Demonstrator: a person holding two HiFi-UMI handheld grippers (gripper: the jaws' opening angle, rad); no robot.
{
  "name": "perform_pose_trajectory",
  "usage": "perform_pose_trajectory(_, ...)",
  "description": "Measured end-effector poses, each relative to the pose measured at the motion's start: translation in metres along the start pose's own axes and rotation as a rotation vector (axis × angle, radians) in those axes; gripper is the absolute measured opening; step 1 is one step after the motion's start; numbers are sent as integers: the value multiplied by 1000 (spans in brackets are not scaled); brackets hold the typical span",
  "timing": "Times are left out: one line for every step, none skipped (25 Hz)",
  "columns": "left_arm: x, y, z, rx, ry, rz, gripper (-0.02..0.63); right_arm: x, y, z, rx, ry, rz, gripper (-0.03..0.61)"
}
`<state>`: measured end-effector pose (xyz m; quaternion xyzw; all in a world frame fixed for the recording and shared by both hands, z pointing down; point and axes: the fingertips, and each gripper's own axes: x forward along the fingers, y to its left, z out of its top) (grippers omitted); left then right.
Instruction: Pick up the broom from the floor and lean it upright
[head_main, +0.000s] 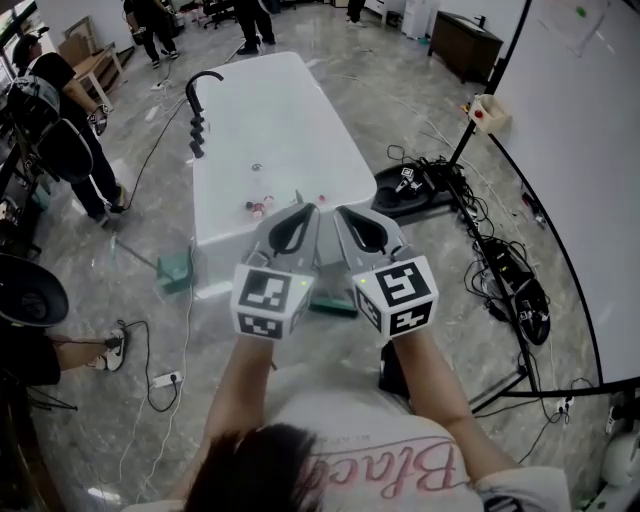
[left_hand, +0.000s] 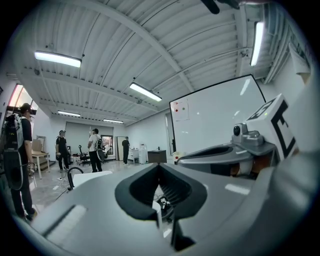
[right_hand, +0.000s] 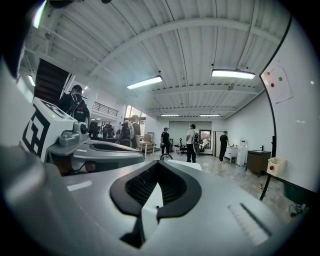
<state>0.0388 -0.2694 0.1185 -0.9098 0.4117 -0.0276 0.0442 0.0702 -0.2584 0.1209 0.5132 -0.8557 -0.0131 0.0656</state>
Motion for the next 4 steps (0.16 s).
perform_pose_trajectory(-1, 1, -1, -2, 3, 4, -2, -1, 0, 1, 1, -1, -1, 0)
perform_pose_trajectory(-2, 1, -2, -5, 6, 8, -2, -3, -1, 1, 3, -2, -2, 0)
perform_pose_trajectory(-3, 1, -3, -10, 10, 11, -2, -4, -1, 1, 5, -3, -3, 0)
perform_pose_trajectory(-4, 2, -4, -14, 14, 14, -2, -5, -2, 2, 7, -3, -4, 0)
